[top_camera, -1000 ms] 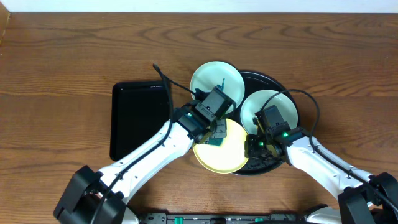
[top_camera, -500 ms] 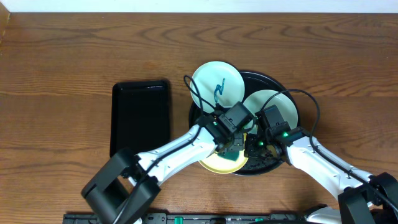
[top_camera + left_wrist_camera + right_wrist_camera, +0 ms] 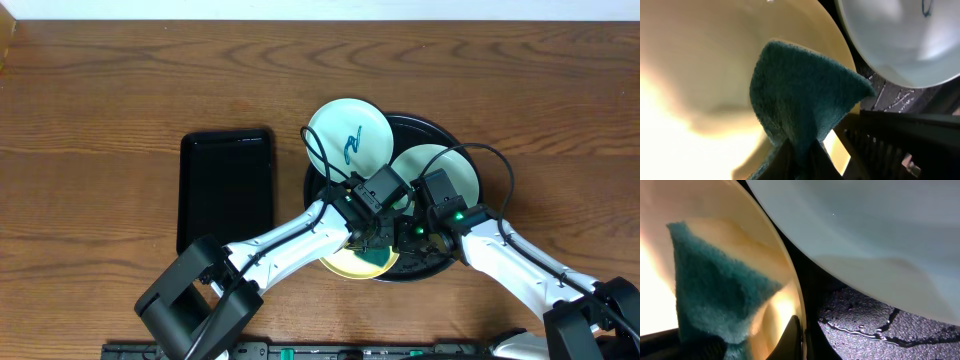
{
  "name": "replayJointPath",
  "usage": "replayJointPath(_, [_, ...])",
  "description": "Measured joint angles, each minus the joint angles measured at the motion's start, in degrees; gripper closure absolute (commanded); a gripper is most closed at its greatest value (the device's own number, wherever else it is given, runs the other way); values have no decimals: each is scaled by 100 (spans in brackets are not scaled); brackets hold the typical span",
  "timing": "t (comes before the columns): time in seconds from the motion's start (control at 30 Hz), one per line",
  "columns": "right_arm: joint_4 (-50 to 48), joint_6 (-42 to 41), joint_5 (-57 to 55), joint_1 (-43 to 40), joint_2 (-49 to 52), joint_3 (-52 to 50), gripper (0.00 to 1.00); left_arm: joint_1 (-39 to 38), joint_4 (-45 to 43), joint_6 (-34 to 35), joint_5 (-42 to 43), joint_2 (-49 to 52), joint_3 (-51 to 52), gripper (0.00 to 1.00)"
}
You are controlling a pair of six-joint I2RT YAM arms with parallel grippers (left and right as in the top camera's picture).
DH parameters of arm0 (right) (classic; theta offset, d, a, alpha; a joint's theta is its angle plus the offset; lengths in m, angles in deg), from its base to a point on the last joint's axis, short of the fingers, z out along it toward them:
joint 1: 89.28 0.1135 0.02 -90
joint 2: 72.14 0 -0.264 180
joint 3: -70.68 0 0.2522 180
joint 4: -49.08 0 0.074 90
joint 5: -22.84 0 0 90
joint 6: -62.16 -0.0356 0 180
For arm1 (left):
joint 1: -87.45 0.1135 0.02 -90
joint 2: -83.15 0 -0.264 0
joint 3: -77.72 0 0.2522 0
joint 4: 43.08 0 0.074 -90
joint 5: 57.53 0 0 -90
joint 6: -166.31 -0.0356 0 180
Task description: Clean dirty plates on tray and stack at the side
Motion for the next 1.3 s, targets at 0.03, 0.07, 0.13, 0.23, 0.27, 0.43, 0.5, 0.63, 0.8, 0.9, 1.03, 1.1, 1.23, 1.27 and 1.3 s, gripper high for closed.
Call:
replayJointPath(0.03, [0, 0, 0, 0, 0, 0, 99, -2, 0, -2, 26, 0, 0, 93])
replayJointPath(0.07, [0, 0, -2, 0, 0, 0, 99, -2, -4, -9, 44, 0, 0, 93])
replayJointPath(0.13, [0, 0, -2, 0, 0, 0, 99, -2, -7, -24, 15, 0, 0, 93])
replayJointPath(0.23, [0, 0, 2, 0, 0, 0, 99, -17, 55, -22, -332, 0, 0, 93])
replayJointPath(0.27, [-4, 0, 17, 0, 0, 0, 99, -39, 101, -22, -568, 0, 0, 93])
replayJointPath(0.43, [-24, -2, 55, 0, 0, 0, 99, -90, 205, -44, -1716, 0, 0, 92])
replayJointPath(0.5, [-24, -4, 61, 0, 0, 0, 99, -44, 229, -127, -2098, 0, 0, 92])
replayJointPath(0.63, [-31, -2, 87, 0, 0, 0, 99, 131, 380, -369, -2448, -7, -7, 92])
replayJointPath(0.8, [-28, -2, 83, 0, 0, 0, 99, 260, 557, -544, -2433, -269, -28, 92])
replayJointPath(0.9, [-17, -2, 79, 0, 0, 0, 99, 339, 522, -584, -2028, -625, -33, 93])
replayJointPath(1.03, [-15, -2, 79, 0, 0, 0, 99, 299, 518, -413, -1453, -691, -50, 93])
replayJointPath(1.1, [-15, -2, 79, 0, 0, 0, 99, 236, 511, -271, -1283, -610, -50, 93])
replayJointPath(1.23, [-15, -2, 79, 0, 0, 0, 99, 101, 330, -131, -968, -306, -50, 93])
replayJointPath(1.27, [-15, -2, 79, 0, 0, 0, 99, 63, 295, -127, -916, -232, -50, 93])
replayJointPath(1.3, [-15, -2, 79, 0, 0, 0, 99, 13, 260, -133, -848, -116, -50, 92])
